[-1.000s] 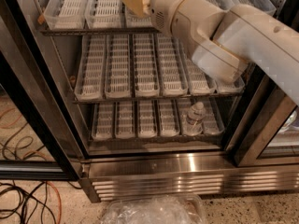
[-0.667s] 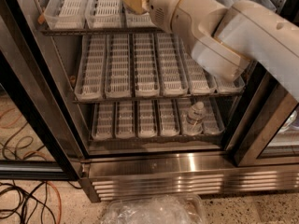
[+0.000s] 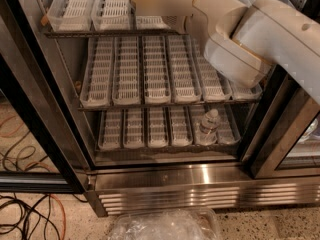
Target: Pick 7up can from top shelf of fridge
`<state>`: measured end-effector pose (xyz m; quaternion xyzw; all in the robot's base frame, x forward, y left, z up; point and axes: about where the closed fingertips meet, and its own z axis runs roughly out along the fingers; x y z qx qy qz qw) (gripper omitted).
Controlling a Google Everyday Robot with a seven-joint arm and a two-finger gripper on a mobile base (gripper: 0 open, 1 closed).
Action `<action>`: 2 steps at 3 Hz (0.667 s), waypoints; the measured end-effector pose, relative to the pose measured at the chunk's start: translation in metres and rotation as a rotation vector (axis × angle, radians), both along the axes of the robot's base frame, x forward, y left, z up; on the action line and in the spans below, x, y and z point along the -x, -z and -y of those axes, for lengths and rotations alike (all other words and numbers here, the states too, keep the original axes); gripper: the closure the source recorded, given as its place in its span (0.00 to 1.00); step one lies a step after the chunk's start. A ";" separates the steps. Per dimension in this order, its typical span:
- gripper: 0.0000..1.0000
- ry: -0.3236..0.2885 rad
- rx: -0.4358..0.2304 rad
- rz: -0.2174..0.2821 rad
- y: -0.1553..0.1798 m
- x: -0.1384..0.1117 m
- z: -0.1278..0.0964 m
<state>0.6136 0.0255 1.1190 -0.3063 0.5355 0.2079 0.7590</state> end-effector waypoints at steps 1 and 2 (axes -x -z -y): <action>1.00 -0.011 0.003 -0.020 0.007 0.007 -0.001; 1.00 -0.039 0.014 -0.056 0.018 0.019 -0.002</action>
Offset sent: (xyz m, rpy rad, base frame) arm -0.0300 -0.0081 -0.0319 -0.0199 0.1165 0.0692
